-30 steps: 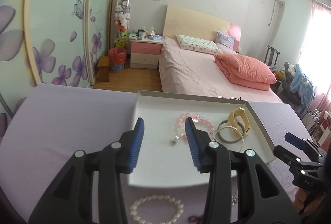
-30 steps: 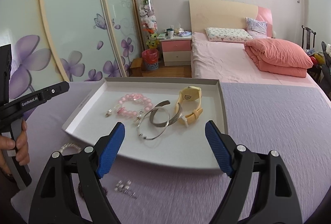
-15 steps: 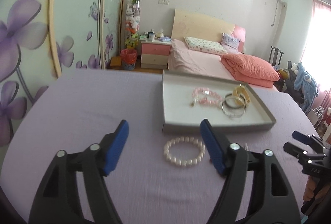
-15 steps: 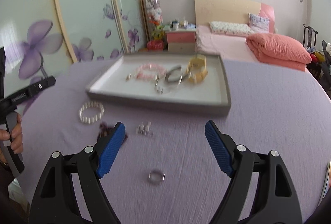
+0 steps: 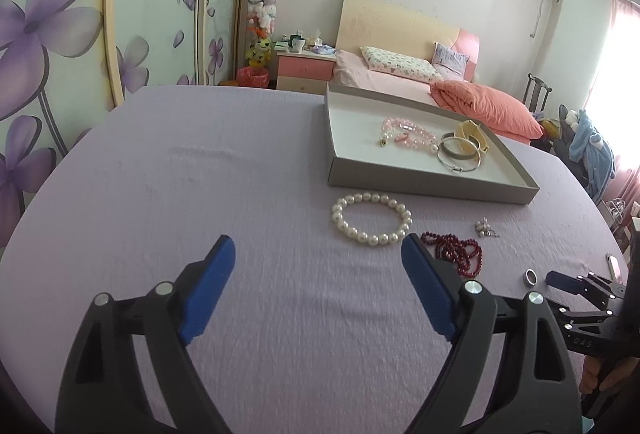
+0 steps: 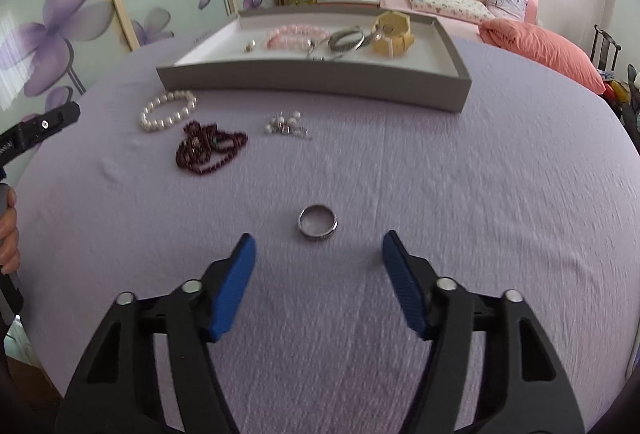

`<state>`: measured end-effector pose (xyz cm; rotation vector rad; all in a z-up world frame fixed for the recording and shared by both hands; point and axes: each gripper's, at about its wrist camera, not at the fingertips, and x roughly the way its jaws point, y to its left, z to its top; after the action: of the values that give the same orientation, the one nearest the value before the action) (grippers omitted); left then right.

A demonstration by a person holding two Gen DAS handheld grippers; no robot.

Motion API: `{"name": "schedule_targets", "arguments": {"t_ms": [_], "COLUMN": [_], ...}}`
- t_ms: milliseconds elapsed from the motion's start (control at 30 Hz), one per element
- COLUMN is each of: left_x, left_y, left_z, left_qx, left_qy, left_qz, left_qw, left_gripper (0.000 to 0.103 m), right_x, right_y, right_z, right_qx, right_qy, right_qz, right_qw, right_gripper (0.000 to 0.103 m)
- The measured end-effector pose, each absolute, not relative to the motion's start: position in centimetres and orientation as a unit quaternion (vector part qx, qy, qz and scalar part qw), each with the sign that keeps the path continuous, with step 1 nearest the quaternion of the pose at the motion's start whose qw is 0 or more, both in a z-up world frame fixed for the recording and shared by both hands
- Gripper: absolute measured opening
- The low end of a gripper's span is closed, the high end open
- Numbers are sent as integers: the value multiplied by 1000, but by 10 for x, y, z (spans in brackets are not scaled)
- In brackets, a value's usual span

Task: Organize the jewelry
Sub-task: 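Grasp the silver ring with the right tool while the left tool approaches the pearl bracelet, then grasp the pearl bracelet with the left tool while the right tool holds the ring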

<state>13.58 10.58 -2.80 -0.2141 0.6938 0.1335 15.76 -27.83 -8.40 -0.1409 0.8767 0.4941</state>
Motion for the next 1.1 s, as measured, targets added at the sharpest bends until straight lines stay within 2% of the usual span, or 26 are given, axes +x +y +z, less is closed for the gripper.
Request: {"name": "schedule_targets", "arguments": {"t_ms": [200, 500, 567, 1000, 1100], "left_x": [136, 140, 141, 164, 176], "left_y": [101, 94, 94, 90, 89], "left_z": [-29, -31, -32, -42, -43], "left_qx": [-100, -93, -91, -80, -77], "left_qy": [342, 348, 350, 375, 375], "left_qz": [61, 55, 55, 71, 74], "left_qw": [932, 931, 931, 921, 921], "left_gripper": [85, 85, 85, 86, 79], "right_x": [160, 162, 163, 169, 171], "right_y": [-271, -270, -270, -290, -295], "right_z": [-84, -85, -84, -62, -53], "right_qx": [-76, -73, -74, -31, -21], "right_qy": [417, 415, 413, 397, 387], "right_qz": [227, 225, 227, 225, 224], "right_qw": [877, 879, 879, 889, 894], "right_gripper": [44, 40, 23, 22, 22]}}
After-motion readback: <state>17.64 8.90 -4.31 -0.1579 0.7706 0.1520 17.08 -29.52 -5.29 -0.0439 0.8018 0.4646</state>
